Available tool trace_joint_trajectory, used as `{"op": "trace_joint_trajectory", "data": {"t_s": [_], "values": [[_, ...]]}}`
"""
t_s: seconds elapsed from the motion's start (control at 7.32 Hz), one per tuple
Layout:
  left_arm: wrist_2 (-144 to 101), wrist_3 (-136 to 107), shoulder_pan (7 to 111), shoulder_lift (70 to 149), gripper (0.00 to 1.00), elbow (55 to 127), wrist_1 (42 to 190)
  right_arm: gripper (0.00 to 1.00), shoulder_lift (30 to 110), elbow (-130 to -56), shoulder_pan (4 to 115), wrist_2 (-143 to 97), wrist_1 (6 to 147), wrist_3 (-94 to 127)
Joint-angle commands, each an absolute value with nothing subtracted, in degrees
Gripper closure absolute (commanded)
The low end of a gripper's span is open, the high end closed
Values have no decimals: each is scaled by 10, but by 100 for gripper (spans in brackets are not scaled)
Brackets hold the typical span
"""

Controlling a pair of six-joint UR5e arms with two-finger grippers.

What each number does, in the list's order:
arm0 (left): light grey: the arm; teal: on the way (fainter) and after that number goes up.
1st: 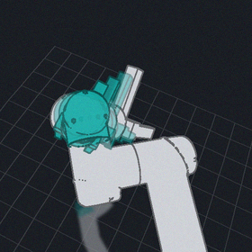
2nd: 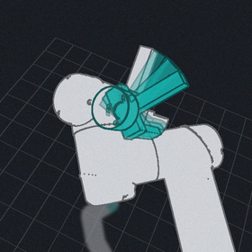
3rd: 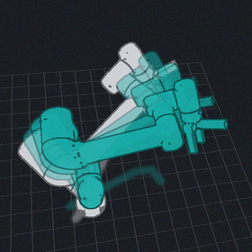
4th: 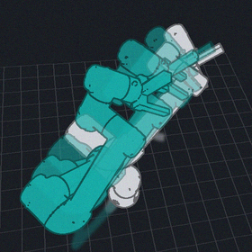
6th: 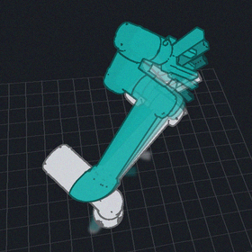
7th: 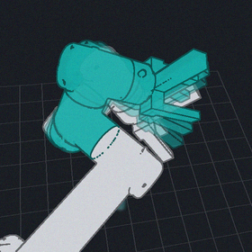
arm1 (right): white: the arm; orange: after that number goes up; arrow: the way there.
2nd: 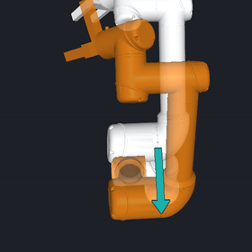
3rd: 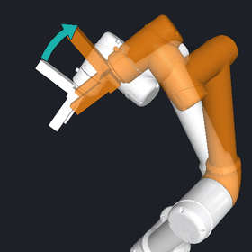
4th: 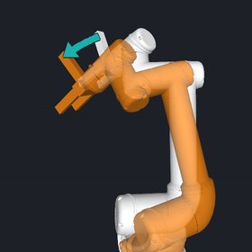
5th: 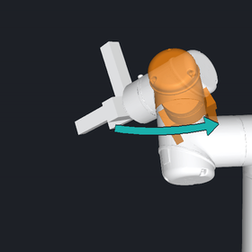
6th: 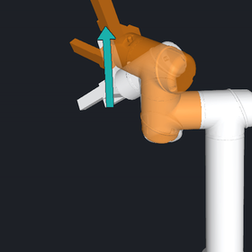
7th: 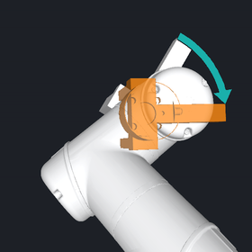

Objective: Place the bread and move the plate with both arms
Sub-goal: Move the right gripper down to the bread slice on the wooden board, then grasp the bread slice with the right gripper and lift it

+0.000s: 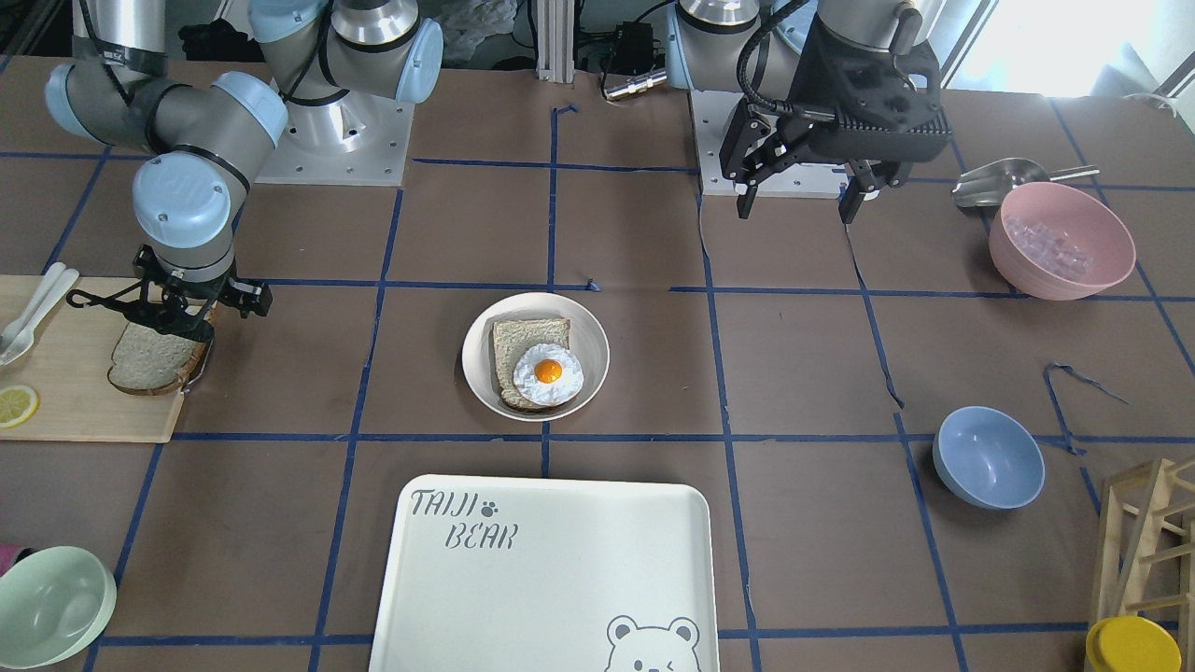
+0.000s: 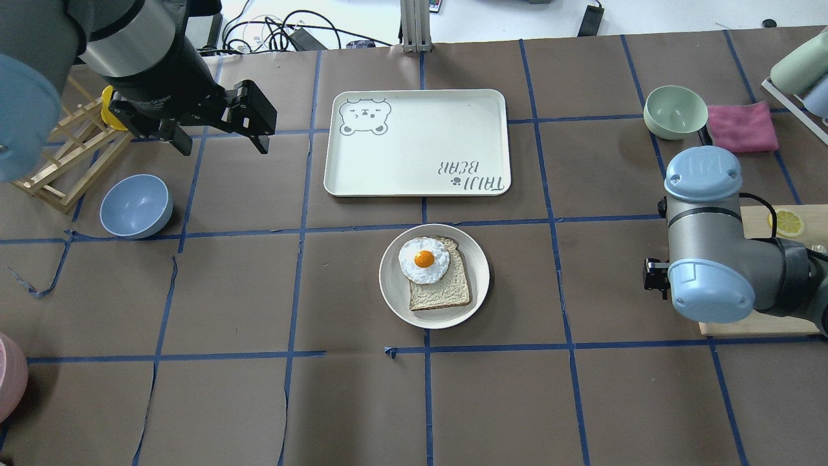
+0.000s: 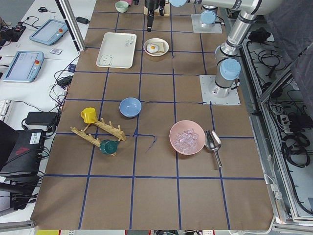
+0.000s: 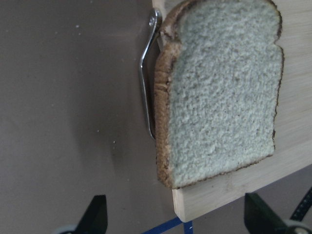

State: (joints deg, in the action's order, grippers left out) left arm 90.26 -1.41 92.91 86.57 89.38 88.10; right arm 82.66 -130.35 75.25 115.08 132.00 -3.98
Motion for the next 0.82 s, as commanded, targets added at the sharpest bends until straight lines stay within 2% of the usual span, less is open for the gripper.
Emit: {"op": "trace_joint_trajectory", "data": {"t_s": [0.0,0.27,0.68], "values": [[903,-14,929,866,0,894,882,1,805,-1308,752,1161,1369,-42],[903,-14,929,866,0,894,882,7,775,-1308,752,1162,1412,-79],[903,-14,929,866,0,894,882,55,774,-1306,744,1172,1408,-132]]}}
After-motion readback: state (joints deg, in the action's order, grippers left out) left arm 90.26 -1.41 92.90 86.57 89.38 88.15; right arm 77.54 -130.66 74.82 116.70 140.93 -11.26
